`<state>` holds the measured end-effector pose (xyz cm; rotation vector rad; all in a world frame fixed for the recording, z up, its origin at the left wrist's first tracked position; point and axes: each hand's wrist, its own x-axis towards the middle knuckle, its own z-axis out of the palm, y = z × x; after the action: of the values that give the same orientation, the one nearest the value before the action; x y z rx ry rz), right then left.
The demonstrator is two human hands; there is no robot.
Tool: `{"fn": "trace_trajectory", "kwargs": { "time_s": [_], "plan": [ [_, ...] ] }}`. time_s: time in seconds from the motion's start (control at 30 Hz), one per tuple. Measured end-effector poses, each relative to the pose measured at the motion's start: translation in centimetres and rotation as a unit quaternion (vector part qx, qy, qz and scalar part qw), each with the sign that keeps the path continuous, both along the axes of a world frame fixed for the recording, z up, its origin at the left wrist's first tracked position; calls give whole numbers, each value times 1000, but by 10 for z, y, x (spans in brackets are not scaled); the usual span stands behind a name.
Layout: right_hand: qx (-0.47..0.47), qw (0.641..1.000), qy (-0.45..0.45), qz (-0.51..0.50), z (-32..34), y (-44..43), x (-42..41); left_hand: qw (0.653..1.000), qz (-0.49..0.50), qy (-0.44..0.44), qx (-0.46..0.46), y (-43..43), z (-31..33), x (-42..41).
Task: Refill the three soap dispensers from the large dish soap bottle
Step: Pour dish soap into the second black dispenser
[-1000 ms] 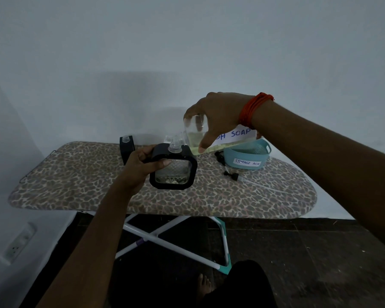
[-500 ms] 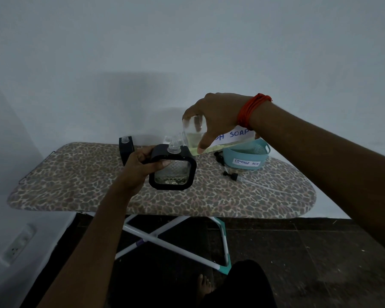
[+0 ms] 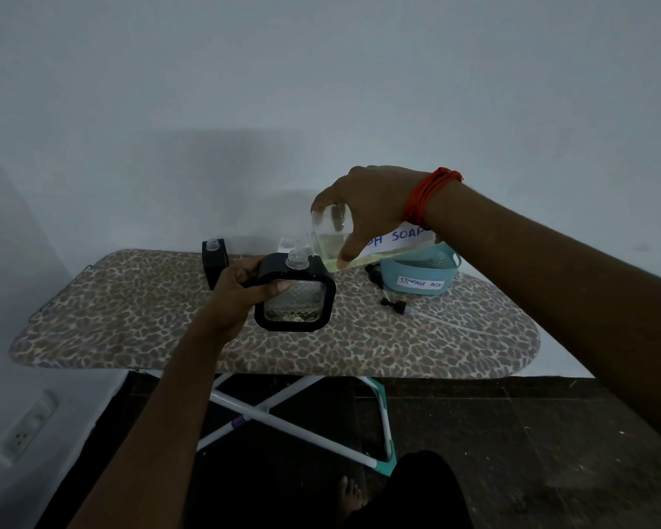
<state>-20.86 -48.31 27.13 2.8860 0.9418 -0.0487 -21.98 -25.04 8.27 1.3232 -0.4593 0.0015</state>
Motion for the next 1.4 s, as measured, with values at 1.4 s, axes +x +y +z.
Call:
{"fn": "trace_trajectory", "kwargs": {
  "time_s": [1.4],
  "plan": [
    [-28,1000,-5,2,8,6,-2,1000,13,5,-6,0,-1,2]
  ]
}}
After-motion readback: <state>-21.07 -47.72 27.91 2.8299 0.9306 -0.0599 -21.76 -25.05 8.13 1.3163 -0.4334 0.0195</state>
